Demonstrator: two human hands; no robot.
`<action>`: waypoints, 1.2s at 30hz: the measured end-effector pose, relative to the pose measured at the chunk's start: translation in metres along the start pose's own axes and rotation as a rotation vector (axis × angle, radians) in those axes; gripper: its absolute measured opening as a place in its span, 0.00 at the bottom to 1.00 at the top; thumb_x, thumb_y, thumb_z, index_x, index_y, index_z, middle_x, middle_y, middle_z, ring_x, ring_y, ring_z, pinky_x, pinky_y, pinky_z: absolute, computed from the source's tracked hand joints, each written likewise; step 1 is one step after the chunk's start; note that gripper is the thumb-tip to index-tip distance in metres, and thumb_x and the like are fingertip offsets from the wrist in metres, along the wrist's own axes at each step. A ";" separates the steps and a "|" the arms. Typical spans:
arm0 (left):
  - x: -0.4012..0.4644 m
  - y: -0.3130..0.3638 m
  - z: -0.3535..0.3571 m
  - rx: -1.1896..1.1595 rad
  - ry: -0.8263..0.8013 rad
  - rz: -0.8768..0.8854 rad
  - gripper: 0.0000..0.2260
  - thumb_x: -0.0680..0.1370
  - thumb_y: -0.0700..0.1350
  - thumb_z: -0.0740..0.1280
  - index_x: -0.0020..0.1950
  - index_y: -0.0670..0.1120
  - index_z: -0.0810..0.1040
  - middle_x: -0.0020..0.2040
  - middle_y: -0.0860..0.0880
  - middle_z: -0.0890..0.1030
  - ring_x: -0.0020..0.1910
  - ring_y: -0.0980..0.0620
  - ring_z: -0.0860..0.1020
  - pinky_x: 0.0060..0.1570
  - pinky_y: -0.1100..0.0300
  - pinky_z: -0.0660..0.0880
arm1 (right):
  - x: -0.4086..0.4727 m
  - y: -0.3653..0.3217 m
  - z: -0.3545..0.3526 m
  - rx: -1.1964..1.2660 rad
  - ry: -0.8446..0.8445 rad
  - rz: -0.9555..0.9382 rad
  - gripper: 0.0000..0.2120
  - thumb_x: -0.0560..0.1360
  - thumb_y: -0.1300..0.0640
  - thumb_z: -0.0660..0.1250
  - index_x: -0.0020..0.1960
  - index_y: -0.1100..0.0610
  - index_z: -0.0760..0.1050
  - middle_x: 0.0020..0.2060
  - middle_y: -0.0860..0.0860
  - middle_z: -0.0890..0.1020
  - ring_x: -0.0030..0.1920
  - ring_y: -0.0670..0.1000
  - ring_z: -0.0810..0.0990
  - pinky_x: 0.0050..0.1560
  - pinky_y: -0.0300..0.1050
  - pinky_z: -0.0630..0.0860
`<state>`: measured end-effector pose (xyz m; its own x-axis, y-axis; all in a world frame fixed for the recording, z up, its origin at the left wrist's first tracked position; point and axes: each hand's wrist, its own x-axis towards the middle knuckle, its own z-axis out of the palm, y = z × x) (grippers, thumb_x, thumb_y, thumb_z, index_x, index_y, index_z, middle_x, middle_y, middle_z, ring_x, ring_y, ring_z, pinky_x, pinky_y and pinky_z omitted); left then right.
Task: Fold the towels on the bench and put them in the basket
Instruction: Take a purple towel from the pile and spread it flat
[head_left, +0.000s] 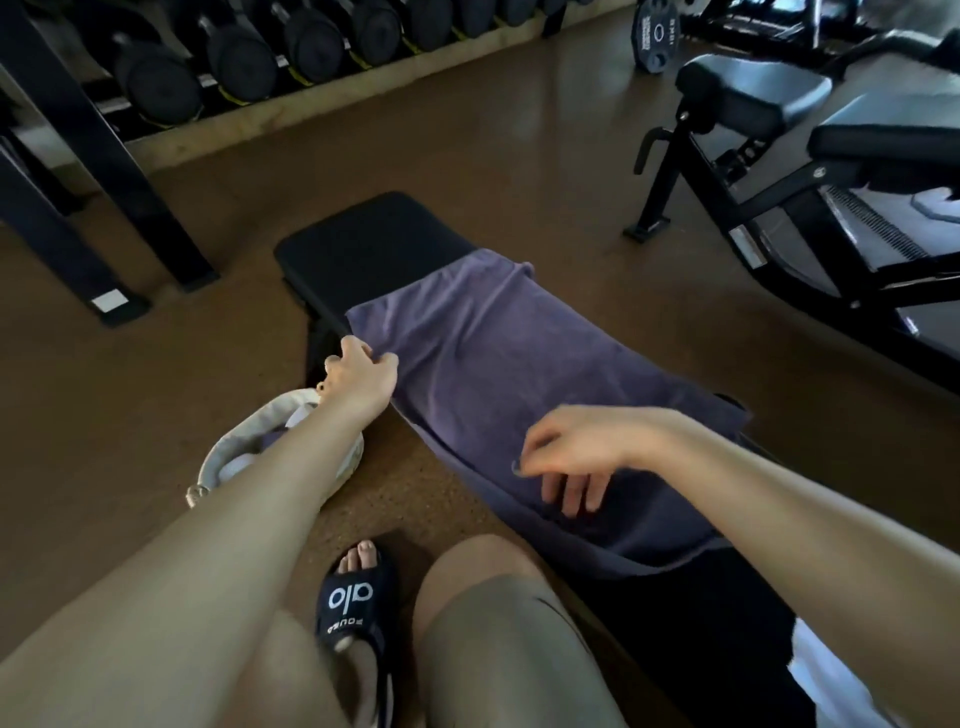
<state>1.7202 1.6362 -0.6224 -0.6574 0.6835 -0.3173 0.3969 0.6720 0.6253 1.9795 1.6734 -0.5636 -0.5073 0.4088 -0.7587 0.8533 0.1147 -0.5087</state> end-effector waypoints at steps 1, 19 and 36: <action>0.002 0.001 0.001 -0.049 -0.006 -0.015 0.17 0.78 0.58 0.62 0.64 0.53 0.65 0.64 0.43 0.71 0.57 0.39 0.78 0.59 0.40 0.78 | 0.006 -0.005 -0.009 -0.036 0.110 -0.044 0.11 0.84 0.51 0.63 0.58 0.59 0.76 0.47 0.58 0.86 0.36 0.54 0.85 0.33 0.45 0.81; 0.097 -0.002 -0.008 -0.052 0.236 0.103 0.12 0.80 0.52 0.67 0.61 0.50 0.73 0.58 0.47 0.71 0.47 0.52 0.74 0.36 0.64 0.65 | 0.206 -0.047 -0.164 0.209 0.777 0.043 0.29 0.82 0.42 0.60 0.79 0.53 0.65 0.72 0.54 0.74 0.70 0.58 0.74 0.68 0.50 0.70; 0.135 -0.033 -0.033 -0.526 0.333 -0.042 0.12 0.81 0.41 0.66 0.63 0.49 0.69 0.51 0.51 0.75 0.47 0.53 0.76 0.40 0.60 0.74 | 0.274 -0.119 -0.189 0.261 1.001 -0.317 0.12 0.76 0.60 0.69 0.58 0.51 0.76 0.51 0.47 0.78 0.49 0.47 0.78 0.39 0.34 0.70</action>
<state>1.5968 1.6970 -0.6621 -0.8635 0.4771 -0.1634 0.0532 0.4083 0.9113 1.7622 1.9432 -0.6341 -0.2698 0.9621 0.0389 0.5885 0.1968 -0.7842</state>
